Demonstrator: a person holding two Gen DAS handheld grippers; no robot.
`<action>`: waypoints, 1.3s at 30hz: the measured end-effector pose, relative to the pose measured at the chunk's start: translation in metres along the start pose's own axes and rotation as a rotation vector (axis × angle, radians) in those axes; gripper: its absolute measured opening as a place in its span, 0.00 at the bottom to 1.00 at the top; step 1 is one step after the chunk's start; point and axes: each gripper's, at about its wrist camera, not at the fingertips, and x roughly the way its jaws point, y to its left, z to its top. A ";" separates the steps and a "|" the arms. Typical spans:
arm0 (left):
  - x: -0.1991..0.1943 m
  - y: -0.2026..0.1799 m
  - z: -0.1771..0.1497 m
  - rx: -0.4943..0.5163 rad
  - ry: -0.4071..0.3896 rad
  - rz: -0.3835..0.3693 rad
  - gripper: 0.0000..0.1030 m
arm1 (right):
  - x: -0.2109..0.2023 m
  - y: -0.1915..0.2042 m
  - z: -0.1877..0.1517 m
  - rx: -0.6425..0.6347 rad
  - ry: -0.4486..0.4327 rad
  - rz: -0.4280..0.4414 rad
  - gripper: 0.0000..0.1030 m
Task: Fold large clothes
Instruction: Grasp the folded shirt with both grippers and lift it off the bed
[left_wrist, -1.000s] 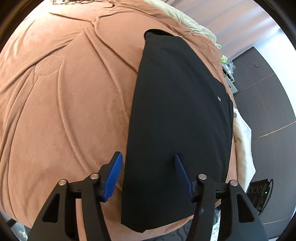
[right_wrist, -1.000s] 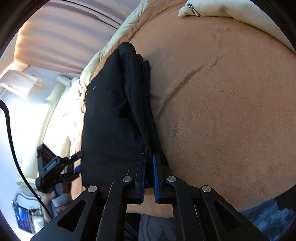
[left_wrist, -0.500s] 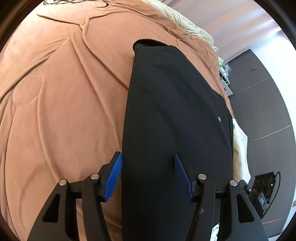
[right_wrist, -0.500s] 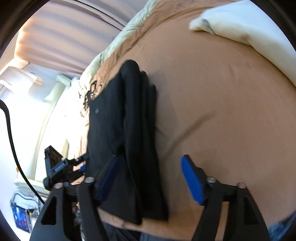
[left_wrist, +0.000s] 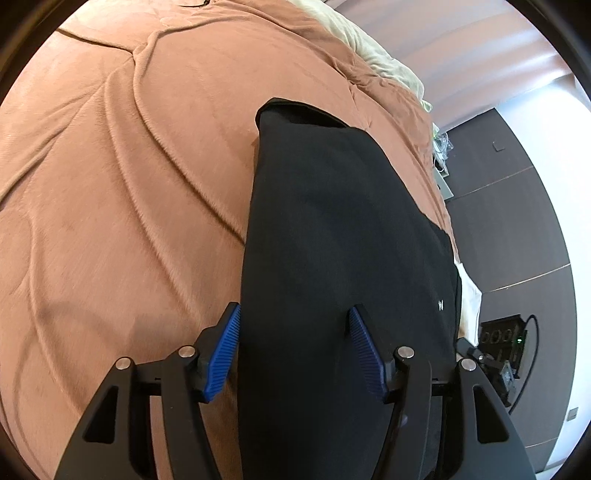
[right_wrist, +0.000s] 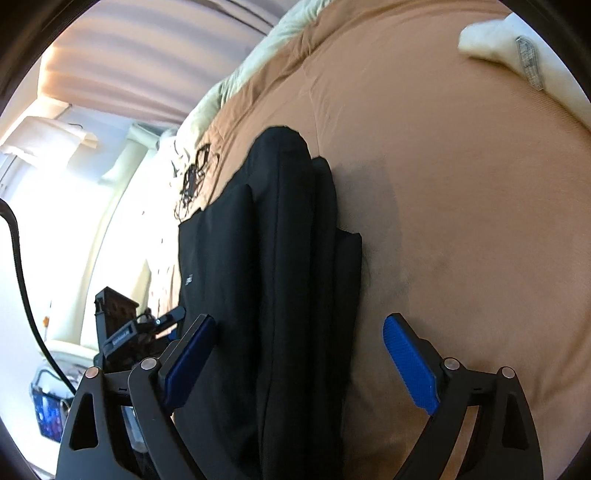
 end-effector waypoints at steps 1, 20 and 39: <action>0.002 0.000 0.002 -0.001 -0.001 0.000 0.58 | 0.005 -0.001 0.002 0.002 0.013 0.013 0.90; 0.009 -0.014 0.005 0.073 0.016 0.050 0.61 | 0.030 0.006 0.000 -0.079 0.081 0.105 0.29; -0.017 -0.044 -0.017 0.093 -0.028 0.029 0.47 | 0.017 0.064 0.005 -0.211 0.096 0.016 0.18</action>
